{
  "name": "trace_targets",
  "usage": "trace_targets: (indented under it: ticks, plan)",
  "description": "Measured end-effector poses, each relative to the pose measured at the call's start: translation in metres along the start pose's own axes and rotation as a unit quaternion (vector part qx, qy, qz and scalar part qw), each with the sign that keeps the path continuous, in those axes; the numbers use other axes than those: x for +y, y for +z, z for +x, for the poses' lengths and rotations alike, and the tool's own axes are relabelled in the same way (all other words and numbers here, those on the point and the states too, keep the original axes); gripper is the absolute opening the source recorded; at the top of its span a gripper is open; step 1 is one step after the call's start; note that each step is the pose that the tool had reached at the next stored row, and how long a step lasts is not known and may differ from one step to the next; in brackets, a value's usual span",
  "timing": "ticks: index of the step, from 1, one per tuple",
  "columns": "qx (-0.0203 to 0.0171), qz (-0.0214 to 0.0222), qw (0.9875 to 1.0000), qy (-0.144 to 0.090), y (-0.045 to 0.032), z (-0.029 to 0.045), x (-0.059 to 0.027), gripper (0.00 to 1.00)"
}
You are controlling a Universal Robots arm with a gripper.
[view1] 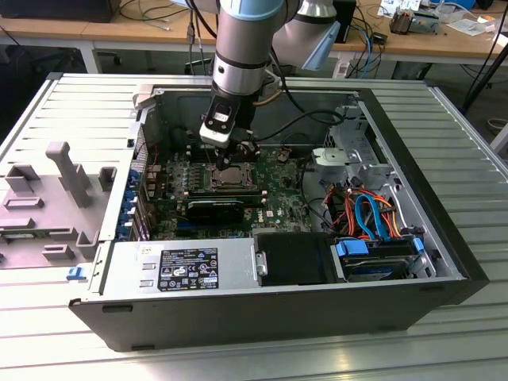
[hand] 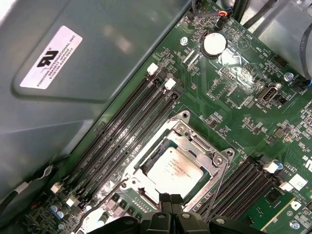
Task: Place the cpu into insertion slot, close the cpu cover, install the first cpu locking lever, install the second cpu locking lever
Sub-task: 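Install the first cpu locking lever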
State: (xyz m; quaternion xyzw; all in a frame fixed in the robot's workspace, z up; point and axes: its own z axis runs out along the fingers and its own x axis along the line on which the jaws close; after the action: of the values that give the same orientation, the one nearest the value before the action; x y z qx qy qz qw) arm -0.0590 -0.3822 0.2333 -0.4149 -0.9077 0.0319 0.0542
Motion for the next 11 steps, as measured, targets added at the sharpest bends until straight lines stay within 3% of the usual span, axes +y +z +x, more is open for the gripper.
trace_targets:
  ticks: [11]
  plan:
    - [-0.0012, 0.0008, 0.9999, -0.011, 0.0000, 0.0000, 0.0000, 0.11]
